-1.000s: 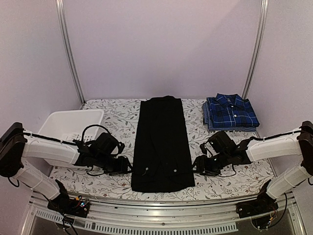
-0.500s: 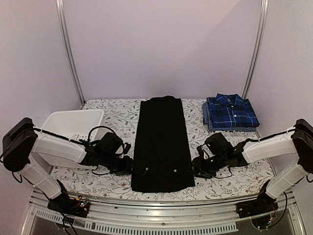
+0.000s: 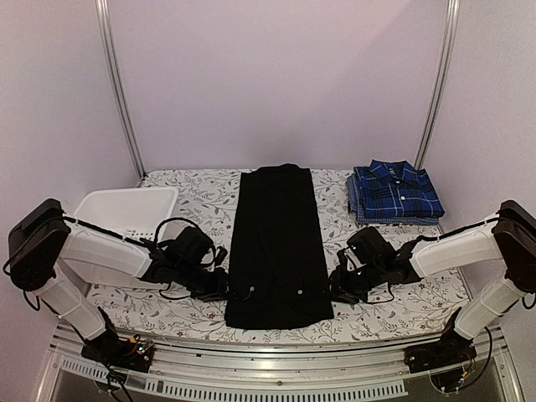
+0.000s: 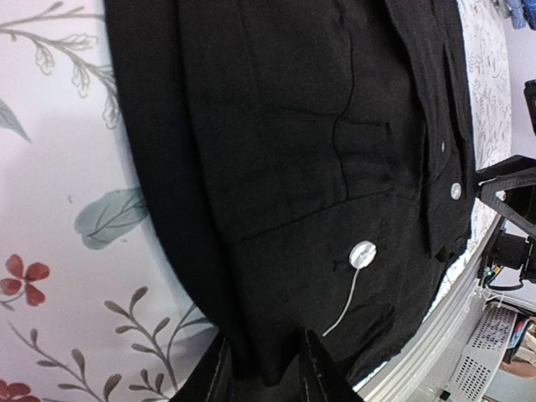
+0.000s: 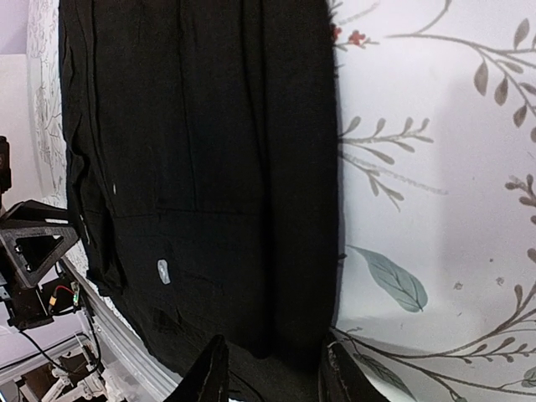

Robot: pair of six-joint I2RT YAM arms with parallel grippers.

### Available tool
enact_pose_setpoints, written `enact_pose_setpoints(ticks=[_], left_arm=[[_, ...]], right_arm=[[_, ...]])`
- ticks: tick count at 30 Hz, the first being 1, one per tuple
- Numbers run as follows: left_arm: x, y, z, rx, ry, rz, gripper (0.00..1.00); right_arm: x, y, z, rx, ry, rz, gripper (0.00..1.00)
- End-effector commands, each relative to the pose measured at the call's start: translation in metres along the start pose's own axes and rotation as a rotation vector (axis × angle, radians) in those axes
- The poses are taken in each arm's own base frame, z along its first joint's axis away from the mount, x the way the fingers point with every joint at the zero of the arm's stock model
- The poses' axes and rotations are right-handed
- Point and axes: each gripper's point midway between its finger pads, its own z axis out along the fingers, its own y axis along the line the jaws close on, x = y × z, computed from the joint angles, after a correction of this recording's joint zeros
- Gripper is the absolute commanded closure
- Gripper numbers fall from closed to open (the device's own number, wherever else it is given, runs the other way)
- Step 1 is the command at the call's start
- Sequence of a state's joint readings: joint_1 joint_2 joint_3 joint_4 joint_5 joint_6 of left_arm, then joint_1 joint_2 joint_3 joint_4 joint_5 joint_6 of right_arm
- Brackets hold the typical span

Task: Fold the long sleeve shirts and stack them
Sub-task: Pick up the rectangle-folded shirt from the center of the board.

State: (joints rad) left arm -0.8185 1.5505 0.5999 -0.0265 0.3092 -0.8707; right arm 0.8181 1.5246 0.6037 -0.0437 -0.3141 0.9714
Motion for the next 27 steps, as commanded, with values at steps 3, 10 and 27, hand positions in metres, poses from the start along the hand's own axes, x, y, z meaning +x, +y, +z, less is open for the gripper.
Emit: enact_pose_setpoints(ticks=[3, 10, 27], left_arm=[[0.022, 0.014, 0.008, -0.051, 0.088, -0.023, 0.76], [0.024, 0.011, 0.007, -0.038, 0.101, -0.021, 0.85], [0.032, -0.008, -0.022, -0.046, 0.105, 0.018, 1.0]], right_arm=[[-0.004, -0.004, 0.008, 0.039, -0.004, 0.012, 0.68], [-0.005, -0.001, 0.01, 0.033, 0.003, -0.003, 0.83], [0.016, 0.027, -0.007, 0.002, 0.023, -0.045, 1.0]])
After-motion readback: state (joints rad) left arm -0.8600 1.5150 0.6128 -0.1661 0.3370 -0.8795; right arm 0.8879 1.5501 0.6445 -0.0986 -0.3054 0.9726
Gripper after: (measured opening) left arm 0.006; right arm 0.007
